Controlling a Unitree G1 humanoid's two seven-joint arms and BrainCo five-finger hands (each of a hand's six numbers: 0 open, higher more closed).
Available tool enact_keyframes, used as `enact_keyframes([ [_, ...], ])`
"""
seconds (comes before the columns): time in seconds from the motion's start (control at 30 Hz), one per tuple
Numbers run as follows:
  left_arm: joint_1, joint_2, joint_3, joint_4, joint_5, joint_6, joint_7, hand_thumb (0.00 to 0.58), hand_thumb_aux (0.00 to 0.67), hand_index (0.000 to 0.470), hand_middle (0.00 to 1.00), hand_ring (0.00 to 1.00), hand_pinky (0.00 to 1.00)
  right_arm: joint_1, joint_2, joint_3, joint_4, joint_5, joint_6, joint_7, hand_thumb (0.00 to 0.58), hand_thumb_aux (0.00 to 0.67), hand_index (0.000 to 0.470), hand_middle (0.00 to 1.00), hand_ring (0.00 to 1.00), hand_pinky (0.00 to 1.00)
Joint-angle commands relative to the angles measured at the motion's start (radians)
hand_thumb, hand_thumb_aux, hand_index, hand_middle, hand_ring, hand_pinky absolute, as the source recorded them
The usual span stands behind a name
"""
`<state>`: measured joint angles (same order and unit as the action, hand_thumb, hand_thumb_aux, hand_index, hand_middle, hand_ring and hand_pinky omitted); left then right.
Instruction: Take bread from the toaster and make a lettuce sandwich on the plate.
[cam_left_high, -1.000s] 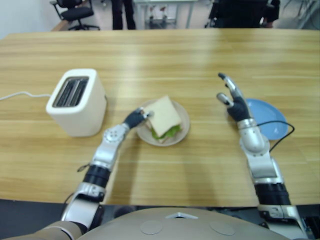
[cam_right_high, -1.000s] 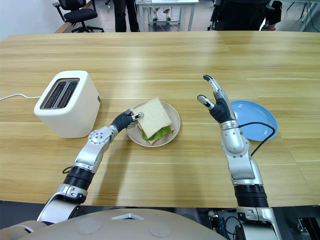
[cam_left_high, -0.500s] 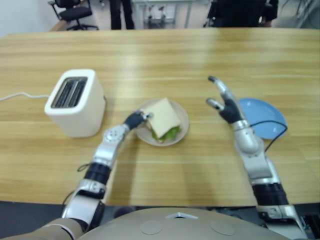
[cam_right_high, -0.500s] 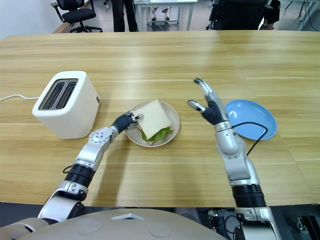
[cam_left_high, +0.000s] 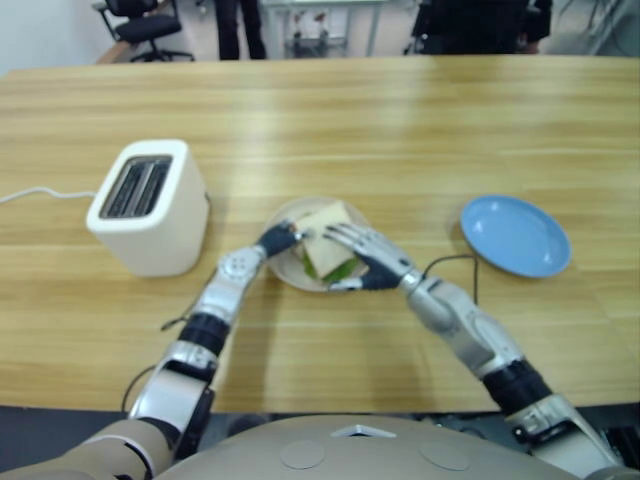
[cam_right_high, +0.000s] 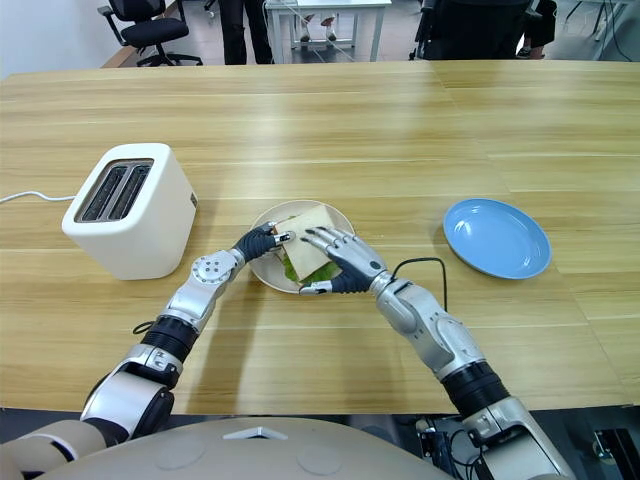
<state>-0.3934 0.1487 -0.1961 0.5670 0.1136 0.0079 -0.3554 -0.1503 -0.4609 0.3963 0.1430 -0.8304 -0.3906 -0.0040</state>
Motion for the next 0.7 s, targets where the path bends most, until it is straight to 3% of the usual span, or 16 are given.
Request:
enact_keyframes([
  [0.03,0.024,0.021,-0.004,0.049,0.023,0.029,0.010,0.580,0.670,0.460,1.00,1.00,1.00,-0.054,-0.002,0.058,0.091,-0.087,0.004,-0.040,0.000,0.000,0.000,0.00,0.00,0.00],
  [0.27,0.038,0.023,-0.001,0.032,0.022,0.033,0.014,0.580,0.670,0.460,1.00,1.00,1.00,-0.139,0.031,0.168,0.209,-0.183,0.005,-0.091,0.000,0.000,0.000,0.00,0.00,0.00],
  [0.63,0.070,0.037,-0.010,-0.114,0.063,0.056,0.052,0.580,0.670,0.460,1.00,1.00,1.00,-0.166,0.074,0.280,0.353,-0.232,0.017,-0.083,0.000,0.000,0.000,0.00,0.00,0.00],
  [0.67,0.072,0.045,-0.015,-0.136,0.092,0.056,0.079,0.512,0.441,0.303,1.00,1.00,1.00,-0.167,0.077,0.291,0.367,-0.233,0.018,-0.074,0.000,0.000,0.000,0.00,0.00,0.00],
  [0.7,0.073,0.056,-0.019,-0.163,0.129,0.061,0.115,0.000,0.000,0.000,0.75,0.75,0.75,-0.168,0.080,0.302,0.383,-0.235,0.020,-0.064,0.000,0.000,0.000,0.00,0.00,0.00],
])
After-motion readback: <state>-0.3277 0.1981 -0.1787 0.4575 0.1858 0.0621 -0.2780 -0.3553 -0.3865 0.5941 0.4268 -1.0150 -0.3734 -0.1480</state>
